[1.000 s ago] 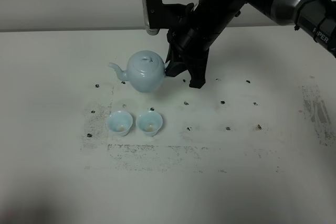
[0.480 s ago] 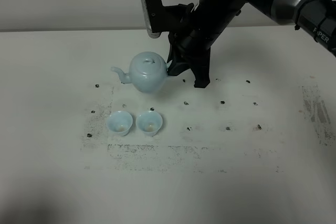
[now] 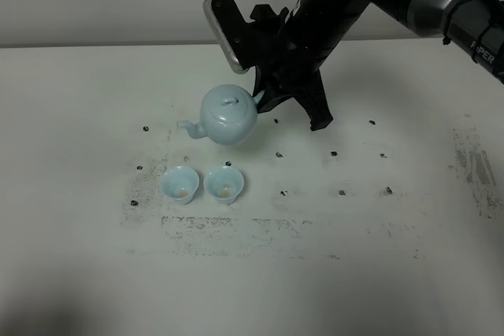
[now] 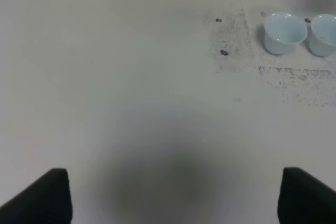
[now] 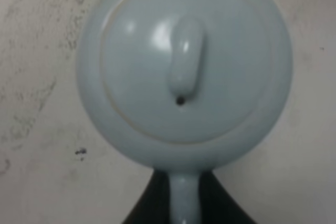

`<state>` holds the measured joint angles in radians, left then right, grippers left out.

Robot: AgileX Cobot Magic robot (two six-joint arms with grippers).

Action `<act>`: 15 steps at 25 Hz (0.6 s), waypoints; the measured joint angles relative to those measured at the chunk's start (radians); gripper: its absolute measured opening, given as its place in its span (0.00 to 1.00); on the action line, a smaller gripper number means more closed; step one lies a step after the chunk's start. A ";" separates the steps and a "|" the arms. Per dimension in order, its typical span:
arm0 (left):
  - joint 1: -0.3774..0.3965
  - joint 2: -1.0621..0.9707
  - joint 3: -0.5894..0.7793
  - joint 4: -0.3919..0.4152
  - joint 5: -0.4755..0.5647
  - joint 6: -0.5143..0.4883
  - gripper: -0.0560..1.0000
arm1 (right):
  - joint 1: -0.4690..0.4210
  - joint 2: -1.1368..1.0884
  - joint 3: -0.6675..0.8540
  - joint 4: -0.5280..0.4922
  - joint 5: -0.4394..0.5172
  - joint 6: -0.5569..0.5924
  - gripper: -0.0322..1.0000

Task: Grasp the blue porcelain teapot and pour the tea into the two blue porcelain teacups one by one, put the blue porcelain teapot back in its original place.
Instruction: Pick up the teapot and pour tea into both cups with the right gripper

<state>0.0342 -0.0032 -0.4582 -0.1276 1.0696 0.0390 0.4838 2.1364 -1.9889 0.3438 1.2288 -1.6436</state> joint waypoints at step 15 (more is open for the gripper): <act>0.000 0.000 0.000 0.000 0.000 0.000 0.77 | 0.044 0.224 -0.303 -0.067 -0.003 -0.283 0.08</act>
<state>0.0342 -0.0032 -0.4582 -0.1276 1.0696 0.0390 0.5273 2.3603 -2.2918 0.2769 1.2262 -1.9264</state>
